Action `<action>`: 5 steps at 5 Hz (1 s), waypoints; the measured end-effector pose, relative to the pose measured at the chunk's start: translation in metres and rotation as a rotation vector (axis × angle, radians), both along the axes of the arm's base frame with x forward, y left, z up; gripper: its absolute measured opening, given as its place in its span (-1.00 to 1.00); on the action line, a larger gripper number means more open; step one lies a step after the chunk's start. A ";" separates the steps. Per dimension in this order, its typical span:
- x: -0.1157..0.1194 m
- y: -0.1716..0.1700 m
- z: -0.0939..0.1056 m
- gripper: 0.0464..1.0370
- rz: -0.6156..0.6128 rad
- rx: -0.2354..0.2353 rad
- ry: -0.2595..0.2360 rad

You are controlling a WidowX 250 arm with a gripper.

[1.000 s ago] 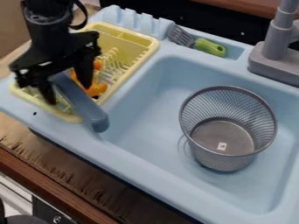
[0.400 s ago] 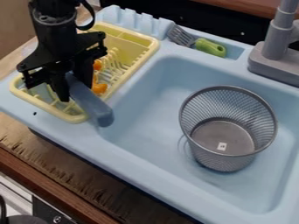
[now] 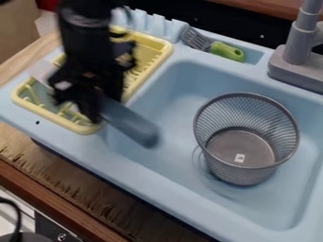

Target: Move the knife from the yellow basket to the sink

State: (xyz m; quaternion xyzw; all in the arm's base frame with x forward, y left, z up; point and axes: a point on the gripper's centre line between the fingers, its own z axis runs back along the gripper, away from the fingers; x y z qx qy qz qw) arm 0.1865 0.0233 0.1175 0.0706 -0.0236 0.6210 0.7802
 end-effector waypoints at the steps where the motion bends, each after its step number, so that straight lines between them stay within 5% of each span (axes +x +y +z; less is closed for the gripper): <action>1: -0.008 -0.028 0.009 -0.34 0.029 -0.001 0.003; 2: -0.011 -0.051 0.014 -0.34 0.083 -0.025 0.004; 5: -0.007 -0.106 0.016 -0.34 0.220 -0.126 -0.101</action>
